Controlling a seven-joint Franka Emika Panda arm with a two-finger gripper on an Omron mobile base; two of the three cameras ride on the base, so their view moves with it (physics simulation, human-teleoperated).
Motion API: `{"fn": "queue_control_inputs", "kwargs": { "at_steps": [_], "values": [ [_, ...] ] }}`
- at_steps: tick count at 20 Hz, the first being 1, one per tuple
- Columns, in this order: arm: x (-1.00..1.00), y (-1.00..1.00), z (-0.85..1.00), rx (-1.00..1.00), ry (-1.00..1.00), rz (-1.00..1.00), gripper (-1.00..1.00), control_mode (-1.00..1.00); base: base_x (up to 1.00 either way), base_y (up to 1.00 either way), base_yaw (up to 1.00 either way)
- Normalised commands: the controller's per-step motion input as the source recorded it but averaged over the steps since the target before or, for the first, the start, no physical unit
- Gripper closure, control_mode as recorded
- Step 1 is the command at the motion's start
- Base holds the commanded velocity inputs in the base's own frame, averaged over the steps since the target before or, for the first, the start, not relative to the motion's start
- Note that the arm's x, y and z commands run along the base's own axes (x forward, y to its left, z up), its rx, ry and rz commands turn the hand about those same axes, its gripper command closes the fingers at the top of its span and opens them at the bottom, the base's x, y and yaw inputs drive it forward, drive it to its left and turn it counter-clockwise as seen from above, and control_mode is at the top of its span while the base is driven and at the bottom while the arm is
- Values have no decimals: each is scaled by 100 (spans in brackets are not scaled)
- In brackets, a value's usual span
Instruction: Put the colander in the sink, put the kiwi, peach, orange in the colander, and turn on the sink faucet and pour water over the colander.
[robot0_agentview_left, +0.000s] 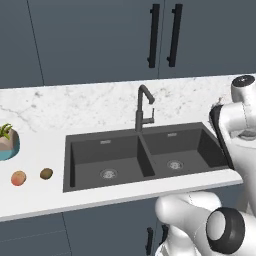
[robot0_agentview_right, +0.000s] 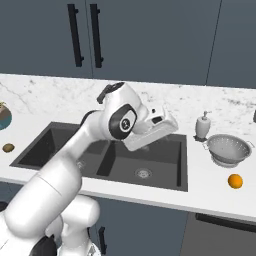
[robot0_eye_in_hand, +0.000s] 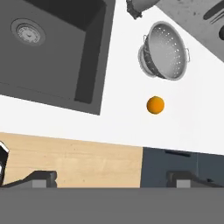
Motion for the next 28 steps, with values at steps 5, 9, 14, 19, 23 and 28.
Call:
{"fn": "queue_control_inputs", "kwargs": {
  "at_steps": [5,9,14,19,23,28],
  "values": [
    [1,-72,-12,-3,0,14,-100,-100,0,0,0],
    [9,-46,-13,0,0,28,-100,-100,0,0,0],
    [26,-28,-15,0,1,32,-100,-100,0,0,0],
    [41,-11,-25,-5,20,19,-100,-100,0,0,0],
    [42,0,-25,-10,12,3,-100,-100,0,0,0],
    [31,-1,-29,-12,3,0,-100,-100,0,0,0]
  ]
}}
